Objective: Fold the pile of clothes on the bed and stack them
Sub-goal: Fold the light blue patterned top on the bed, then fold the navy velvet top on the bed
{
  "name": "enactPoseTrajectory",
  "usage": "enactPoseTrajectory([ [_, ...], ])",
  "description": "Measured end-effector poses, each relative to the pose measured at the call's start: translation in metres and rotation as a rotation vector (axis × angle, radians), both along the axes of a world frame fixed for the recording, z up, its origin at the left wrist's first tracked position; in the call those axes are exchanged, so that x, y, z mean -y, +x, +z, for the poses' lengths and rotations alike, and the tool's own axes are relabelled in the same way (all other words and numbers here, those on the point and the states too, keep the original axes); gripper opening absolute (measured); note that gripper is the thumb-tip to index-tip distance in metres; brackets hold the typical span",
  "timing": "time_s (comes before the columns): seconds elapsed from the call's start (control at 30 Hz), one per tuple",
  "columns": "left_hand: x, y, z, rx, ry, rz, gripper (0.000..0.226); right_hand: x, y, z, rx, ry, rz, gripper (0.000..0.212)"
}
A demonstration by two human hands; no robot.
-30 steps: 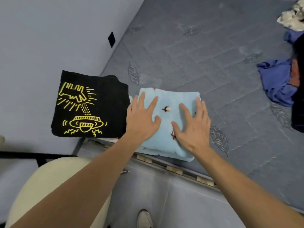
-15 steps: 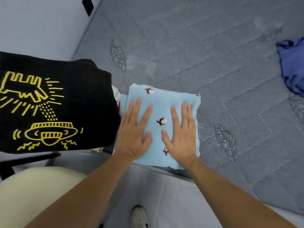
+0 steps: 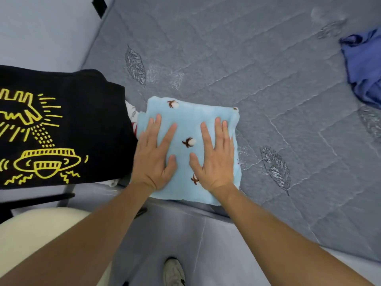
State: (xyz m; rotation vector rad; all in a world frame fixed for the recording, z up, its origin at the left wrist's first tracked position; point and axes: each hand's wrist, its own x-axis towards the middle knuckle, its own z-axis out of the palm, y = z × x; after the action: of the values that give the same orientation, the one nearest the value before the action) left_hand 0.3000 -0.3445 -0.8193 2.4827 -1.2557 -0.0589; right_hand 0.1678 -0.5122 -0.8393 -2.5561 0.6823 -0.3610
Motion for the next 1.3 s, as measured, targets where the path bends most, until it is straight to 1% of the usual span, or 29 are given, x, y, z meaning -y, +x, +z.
enactPoseTrajectory([
  [0.1, -0.001, -0.013, 0.027, 0.022, 0.045, 0.01, 0.07, 0.004, -0.018, 0.023, -0.014, 0.01, 0.054, 0.078],
  [0.27, 0.01, -0.043, 0.085, 0.158, 0.115, 0.048, 0.069, 0.031, -0.065, 0.076, -0.067, -0.01, 0.153, 0.073],
  [0.43, 0.069, -0.098, 0.139, 0.164, 0.08, -0.024, 0.073, 0.079, -0.119, 0.12, -0.061, 0.018, 0.191, 0.07],
  [0.57, 0.128, -0.144, 0.16, 0.174, 0.125, -0.021, 0.073, 0.129, -0.169, 0.142, -0.065, 0.012, 0.17, 0.074],
  [0.73, 0.212, -0.198, 0.165, 0.14, 0.159, -0.02, 0.077, 0.216, -0.231, 0.157, -0.117, -0.021, 0.124, 0.078],
  [0.87, 0.28, -0.223, 0.155, 0.069, 0.154, -0.053, 0.077, 0.276, -0.256, 0.152, -0.154, -0.017, 0.049, 0.078],
  [1.1, 0.393, -0.214, 0.108, -0.019, 0.131, -0.139, 0.074, 0.378, -0.247, 0.109, -0.22, -0.013, -0.054, 0.079],
  [1.2, 0.442, -0.198, 0.087, -0.055, 0.115, -0.158, 0.073, 0.428, -0.234, 0.088, -0.232, -0.05, -0.106, 0.079],
  [1.3, 0.484, -0.19, 0.073, -0.098, 0.106, -0.181, 0.07, 0.471, -0.233, 0.072, -0.296, -0.055, -0.163, 0.08],
])
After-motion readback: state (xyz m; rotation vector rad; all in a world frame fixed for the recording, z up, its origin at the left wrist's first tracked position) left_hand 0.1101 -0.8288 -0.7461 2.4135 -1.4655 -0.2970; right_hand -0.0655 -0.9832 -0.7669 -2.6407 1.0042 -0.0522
